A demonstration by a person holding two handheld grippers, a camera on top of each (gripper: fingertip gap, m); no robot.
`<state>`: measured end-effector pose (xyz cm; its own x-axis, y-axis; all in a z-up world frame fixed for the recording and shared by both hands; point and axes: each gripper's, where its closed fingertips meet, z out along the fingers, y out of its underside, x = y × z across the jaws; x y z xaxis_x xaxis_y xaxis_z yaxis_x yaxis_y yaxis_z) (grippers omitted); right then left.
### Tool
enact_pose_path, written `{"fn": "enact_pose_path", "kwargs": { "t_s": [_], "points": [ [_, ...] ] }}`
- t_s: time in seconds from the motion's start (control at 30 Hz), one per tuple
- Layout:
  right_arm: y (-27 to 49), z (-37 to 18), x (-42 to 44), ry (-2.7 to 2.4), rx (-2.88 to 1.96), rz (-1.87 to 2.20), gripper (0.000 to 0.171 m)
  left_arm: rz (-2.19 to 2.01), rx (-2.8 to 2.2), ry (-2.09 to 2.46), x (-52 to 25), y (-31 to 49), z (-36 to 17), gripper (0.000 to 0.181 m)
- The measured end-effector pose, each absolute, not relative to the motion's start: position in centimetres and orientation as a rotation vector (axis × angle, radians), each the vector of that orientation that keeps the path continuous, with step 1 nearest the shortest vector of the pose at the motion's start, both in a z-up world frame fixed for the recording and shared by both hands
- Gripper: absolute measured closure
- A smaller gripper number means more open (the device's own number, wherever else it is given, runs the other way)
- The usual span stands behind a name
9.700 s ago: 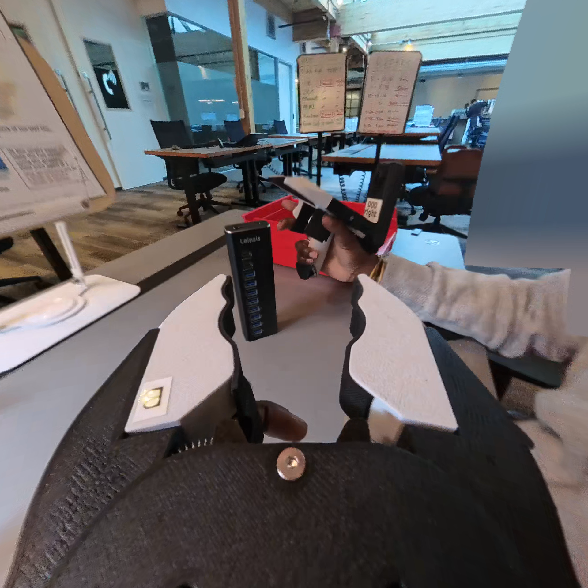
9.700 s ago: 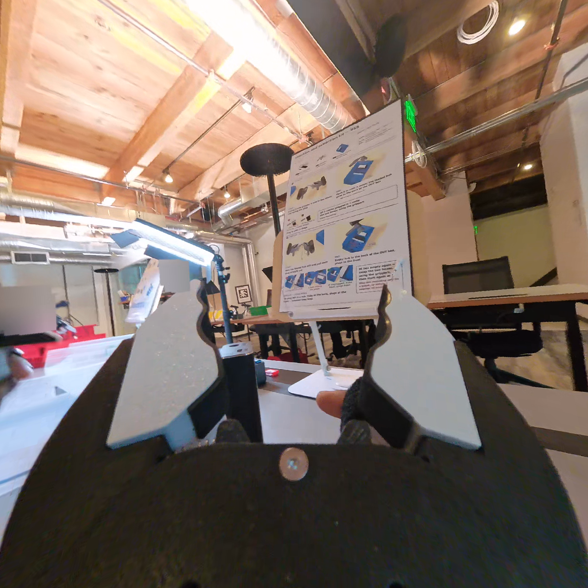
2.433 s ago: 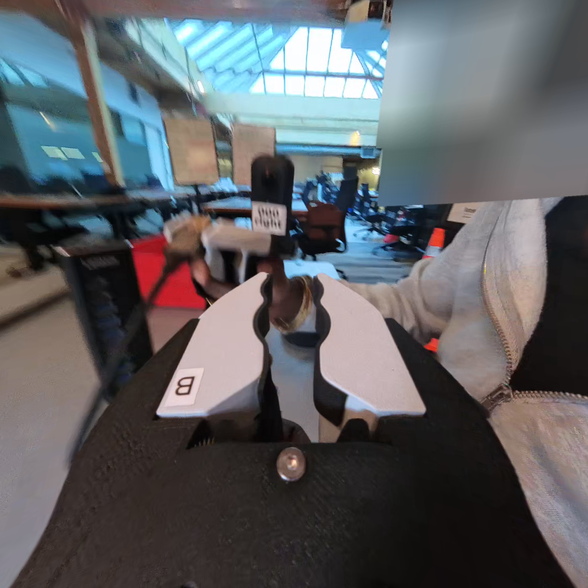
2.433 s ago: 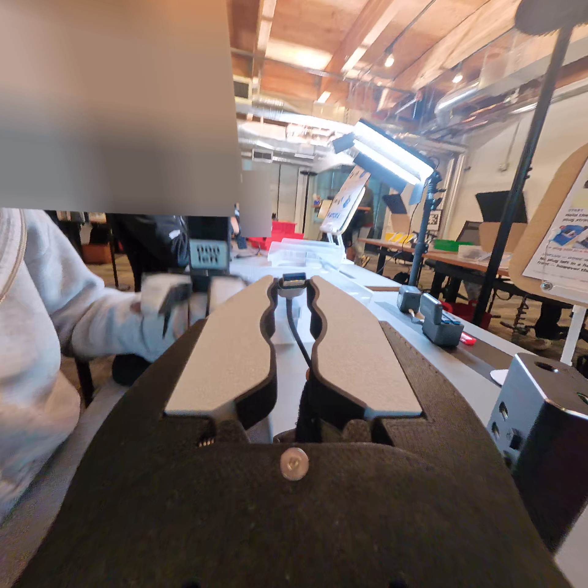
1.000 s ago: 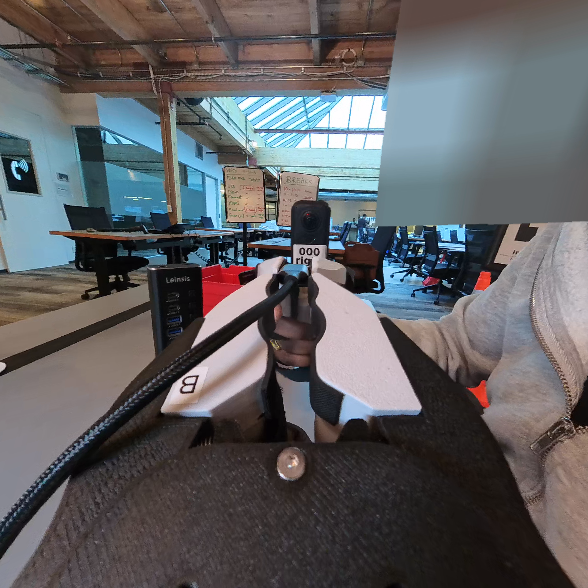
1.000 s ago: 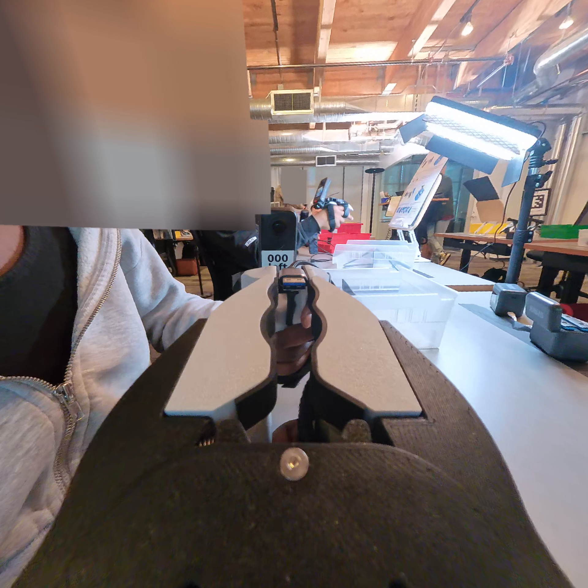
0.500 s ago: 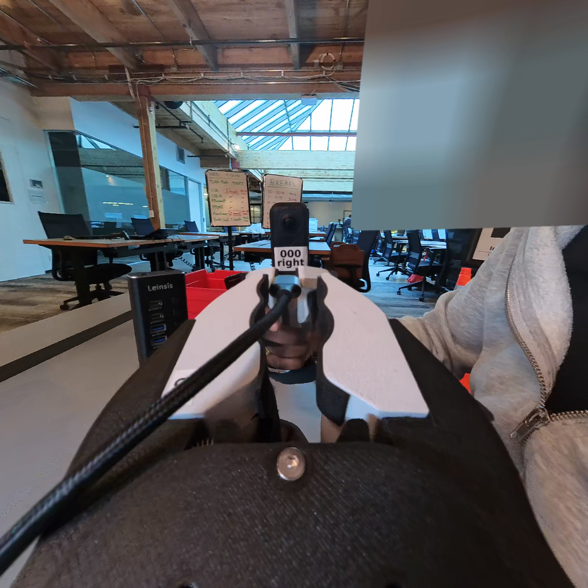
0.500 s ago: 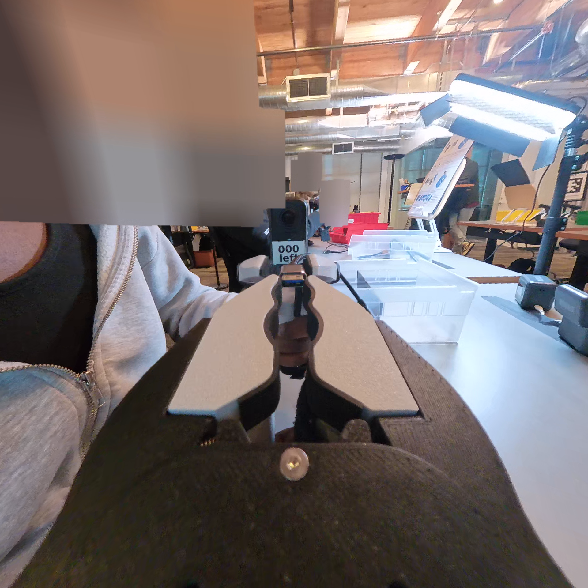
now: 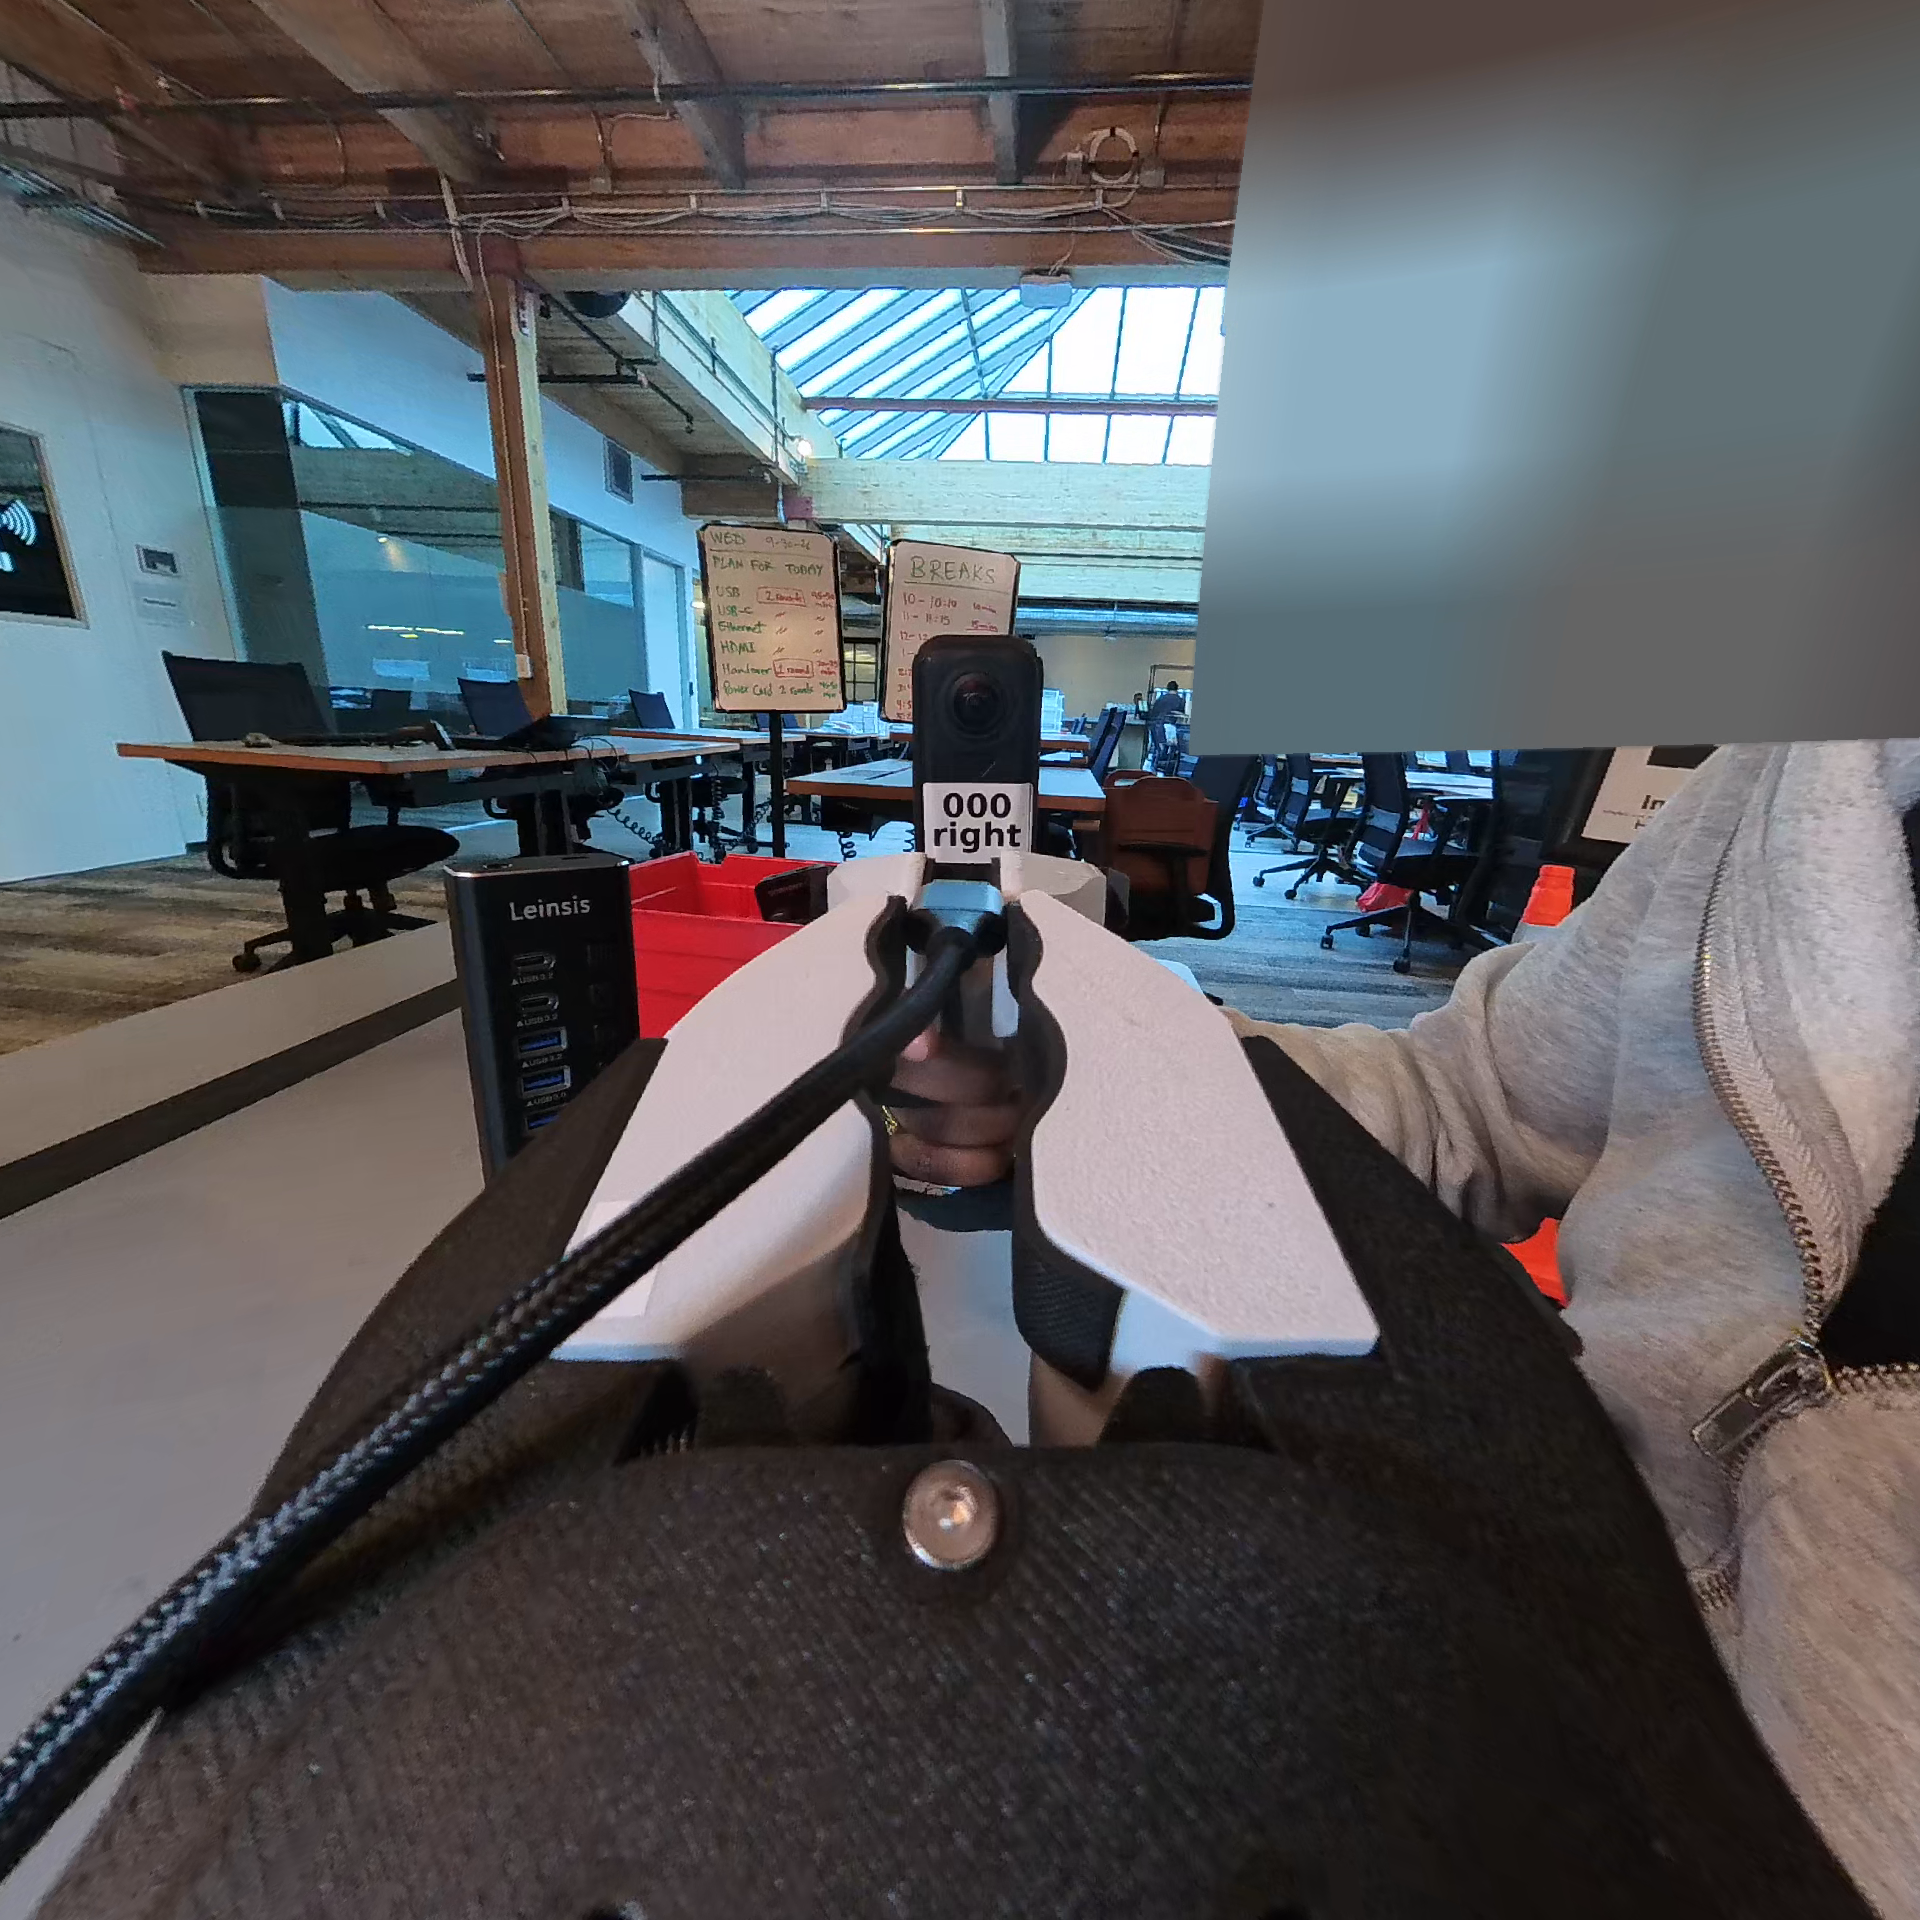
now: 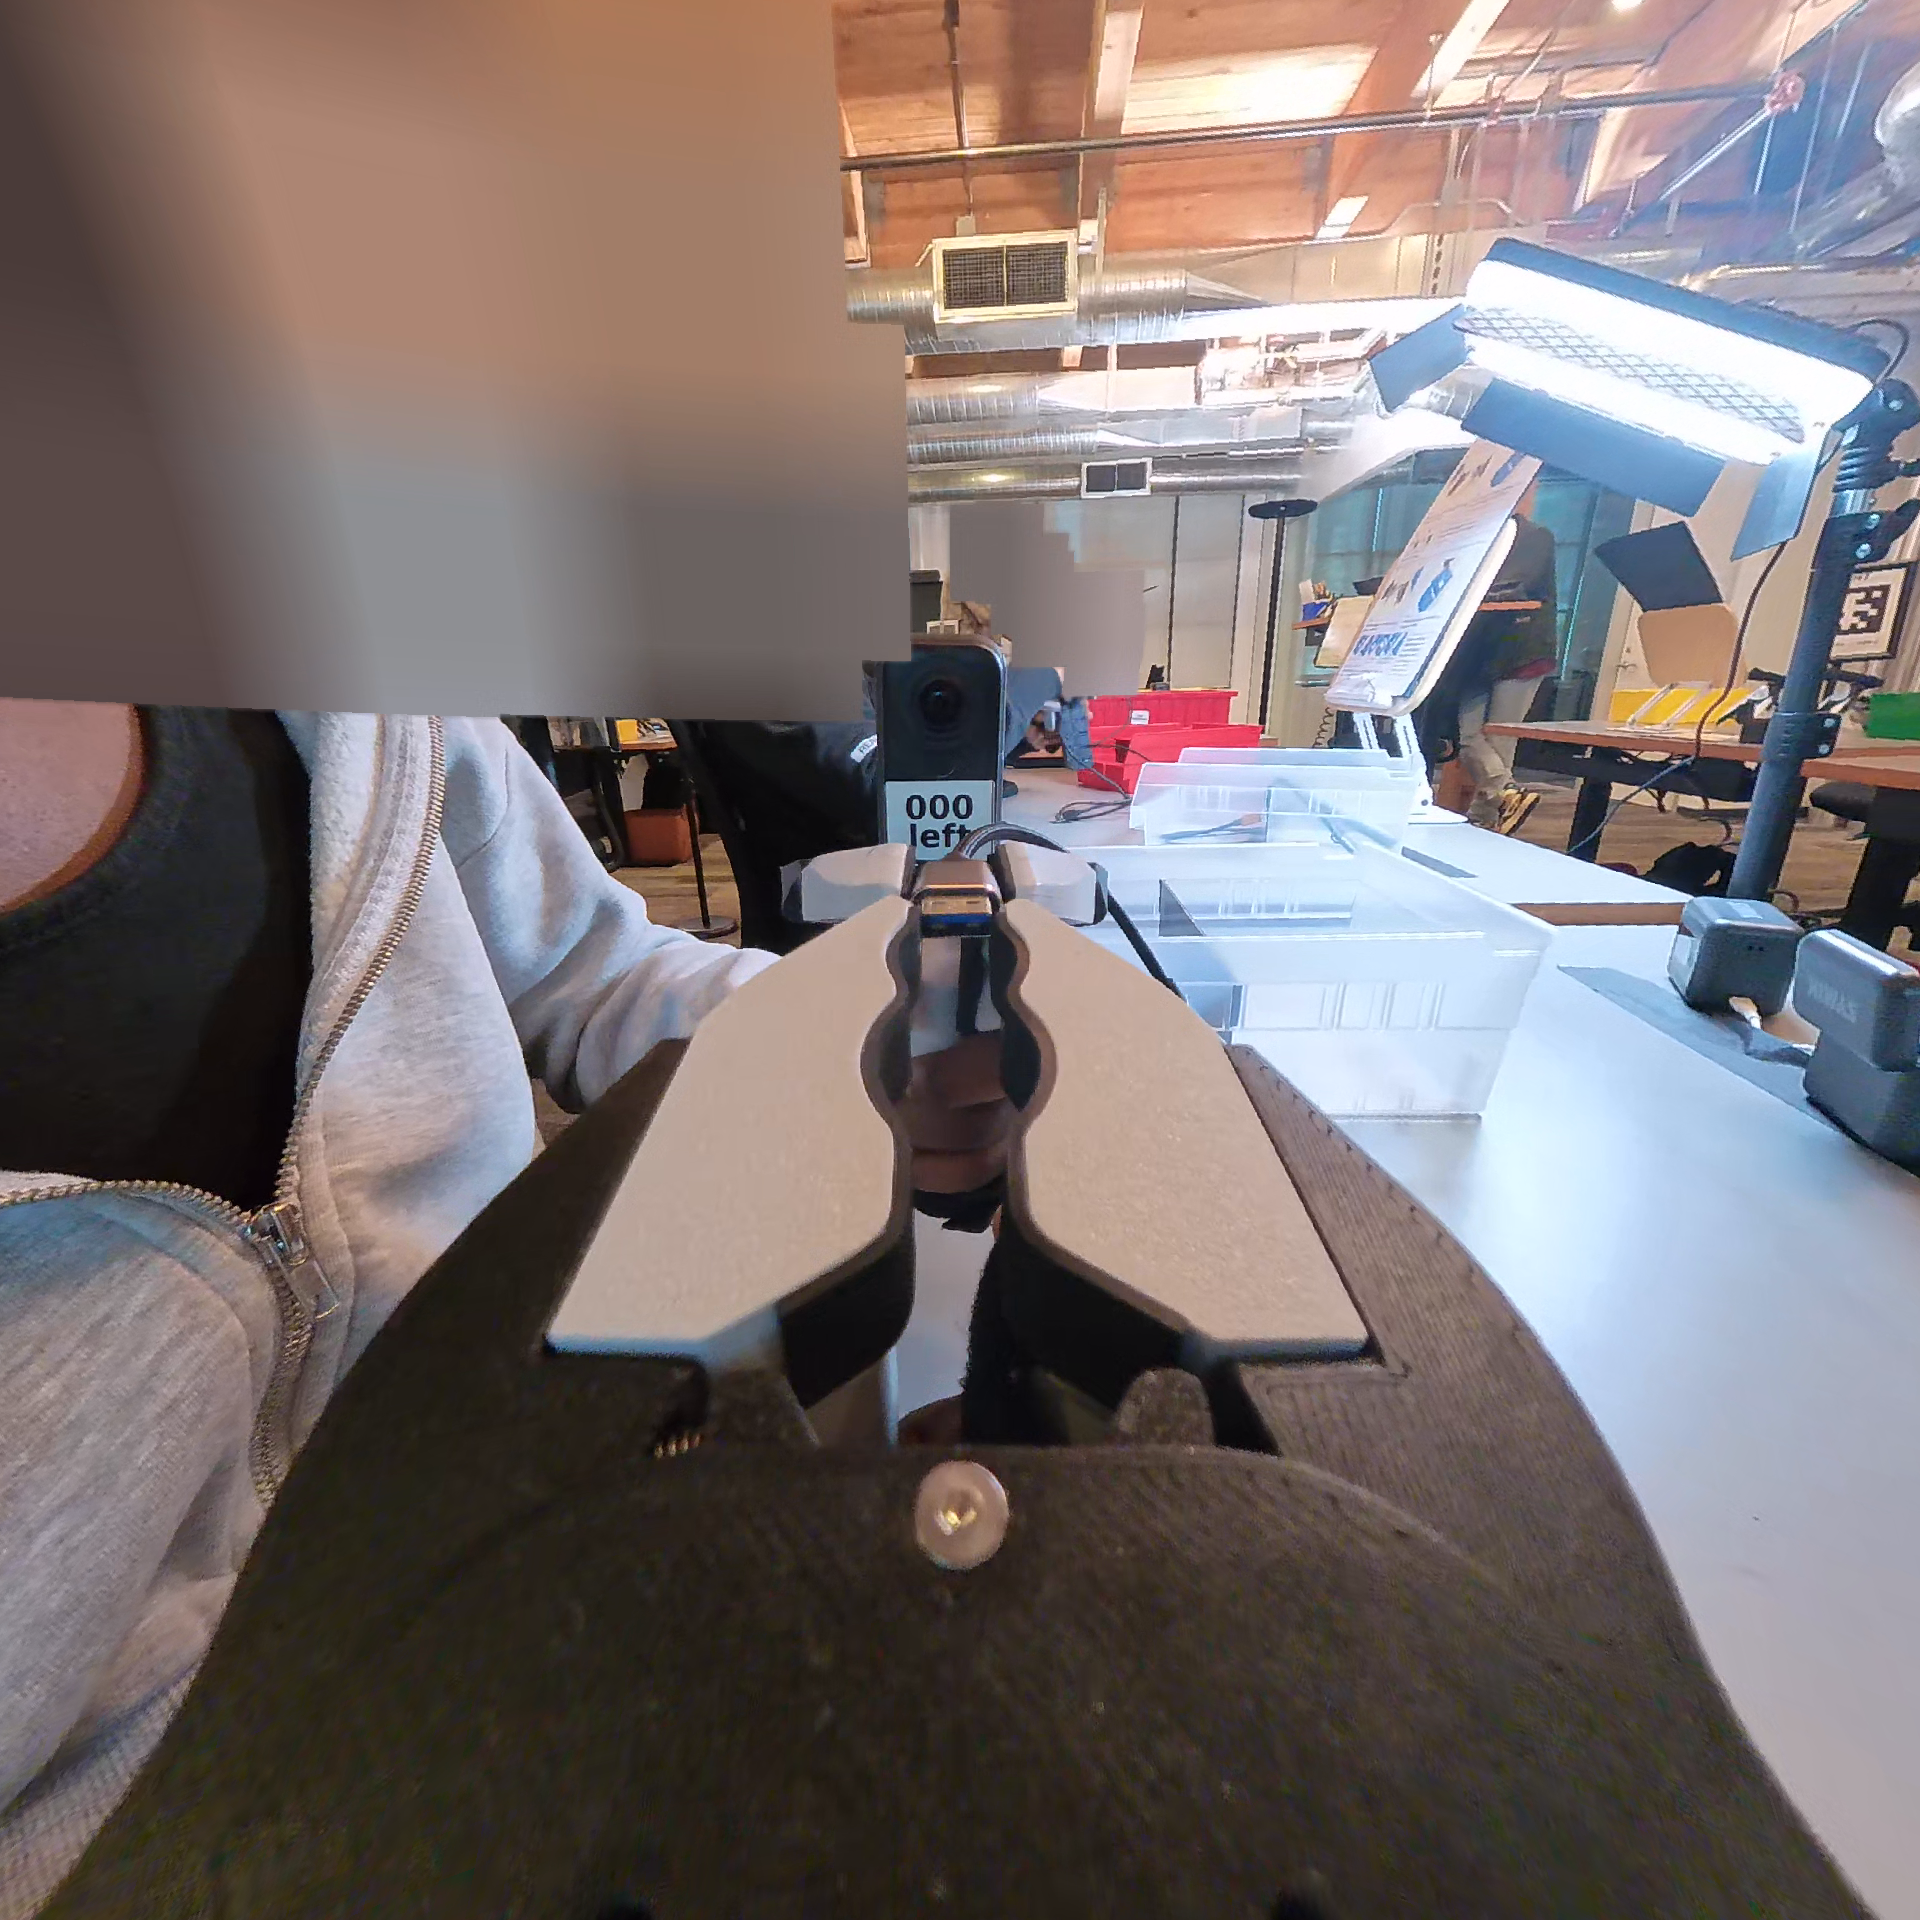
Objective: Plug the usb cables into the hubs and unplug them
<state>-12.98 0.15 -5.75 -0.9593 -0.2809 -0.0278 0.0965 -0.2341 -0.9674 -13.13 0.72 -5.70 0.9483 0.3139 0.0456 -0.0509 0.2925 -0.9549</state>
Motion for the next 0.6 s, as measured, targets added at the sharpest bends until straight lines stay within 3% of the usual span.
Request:
{"fn": "enact_pose_path", "kwargs": {
  "t_s": [0.1,0.17,0.33,0.47,0.6],
  "points": [
    [0.2,-5.8,-13.7,1.829,-0.203,-2.317,0.158,0.294,-1.259,-0.288,-13.8,0.7,-5.8,0.162],
    [1.2,-4.6,-15.6,1.850,-0.119,-2.465,0.146,0.363,-1.258,-0.338,-14.7,0.1,-6.0,0.162],
    [9.3,-2.2,-26.0,1.930,0.756,-3.022,0.124,0.455,-1.230,-0.471,-17.0,-1.6,-6.6,0.162],
    [8.9,-6.9,-29.5,2.222,1.019,-2.613,0.092,0.511,-1.256,-0.502,-17.6,-1.8,-7.3,0.162],
    [6.5,-12.0,-29.5,2.540,0.943,-2.210,0.091,0.533,-1.250,-0.506,-17.7,-2.1,-7.2,0.162]
  ]
}}
